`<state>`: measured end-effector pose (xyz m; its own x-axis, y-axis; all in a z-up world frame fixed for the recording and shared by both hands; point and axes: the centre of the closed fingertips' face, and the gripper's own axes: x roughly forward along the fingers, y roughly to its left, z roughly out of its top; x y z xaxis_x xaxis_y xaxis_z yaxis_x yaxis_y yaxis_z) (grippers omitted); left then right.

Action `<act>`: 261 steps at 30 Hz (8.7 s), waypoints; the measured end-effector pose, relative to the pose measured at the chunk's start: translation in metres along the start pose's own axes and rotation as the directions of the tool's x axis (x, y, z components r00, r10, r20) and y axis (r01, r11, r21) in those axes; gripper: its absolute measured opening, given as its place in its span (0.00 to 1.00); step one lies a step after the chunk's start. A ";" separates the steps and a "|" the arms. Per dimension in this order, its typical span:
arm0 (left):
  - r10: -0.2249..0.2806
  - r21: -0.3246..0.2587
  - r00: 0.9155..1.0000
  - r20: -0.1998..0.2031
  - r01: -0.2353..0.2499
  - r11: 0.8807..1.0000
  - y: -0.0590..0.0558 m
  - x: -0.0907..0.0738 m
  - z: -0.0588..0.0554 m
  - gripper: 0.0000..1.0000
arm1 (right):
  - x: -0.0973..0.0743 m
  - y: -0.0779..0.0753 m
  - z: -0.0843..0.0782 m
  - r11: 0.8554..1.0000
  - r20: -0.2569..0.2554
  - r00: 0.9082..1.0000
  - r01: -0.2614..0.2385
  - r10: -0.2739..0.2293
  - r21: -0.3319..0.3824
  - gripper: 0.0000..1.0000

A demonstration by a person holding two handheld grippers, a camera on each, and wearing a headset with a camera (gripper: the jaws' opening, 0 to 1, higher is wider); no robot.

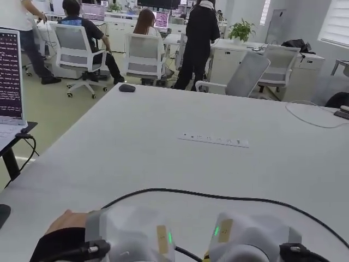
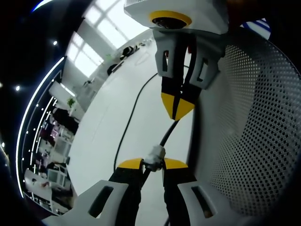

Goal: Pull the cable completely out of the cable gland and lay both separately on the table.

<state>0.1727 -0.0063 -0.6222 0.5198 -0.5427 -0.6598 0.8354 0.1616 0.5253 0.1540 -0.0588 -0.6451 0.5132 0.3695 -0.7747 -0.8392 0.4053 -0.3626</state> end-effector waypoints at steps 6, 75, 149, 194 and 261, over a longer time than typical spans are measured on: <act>0.010 -0.002 1.000 -0.002 -0.010 1.000 0.002 0.000 0.000 0.17 | -0.001 -0.002 0.002 1.000 0.014 1.000 0.005 -0.005 0.016 0.09; 0.054 0.045 0.991 0.124 -0.060 0.997 0.006 -0.011 0.024 0.17 | -0.003 -0.004 0.002 0.999 -0.003 0.999 0.036 -0.036 -0.012 0.12; -0.285 -0.220 0.936 0.207 0.328 0.919 0.062 0.048 0.034 0.17 | -0.112 -0.114 -0.061 0.775 0.206 0.966 -0.008 -0.158 0.631 0.23; -0.370 -0.568 0.913 0.169 0.397 0.721 0.049 -0.047 -0.022 0.60 | -0.114 -0.053 -0.067 0.711 0.243 0.970 -0.167 -0.005 0.683 0.30; 0.025 -0.868 0.985 0.171 0.138 0.477 0.037 -0.093 -0.072 0.65 | -0.086 -0.018 -0.078 0.621 0.171 0.974 -0.227 0.150 0.750 0.47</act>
<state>0.1686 0.1092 -0.5799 0.5028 -0.6712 -0.5447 0.6251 0.7176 -0.3072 0.1106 -0.1637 -0.6122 0.4047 0.5635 -0.7202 -0.5029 0.7949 0.3395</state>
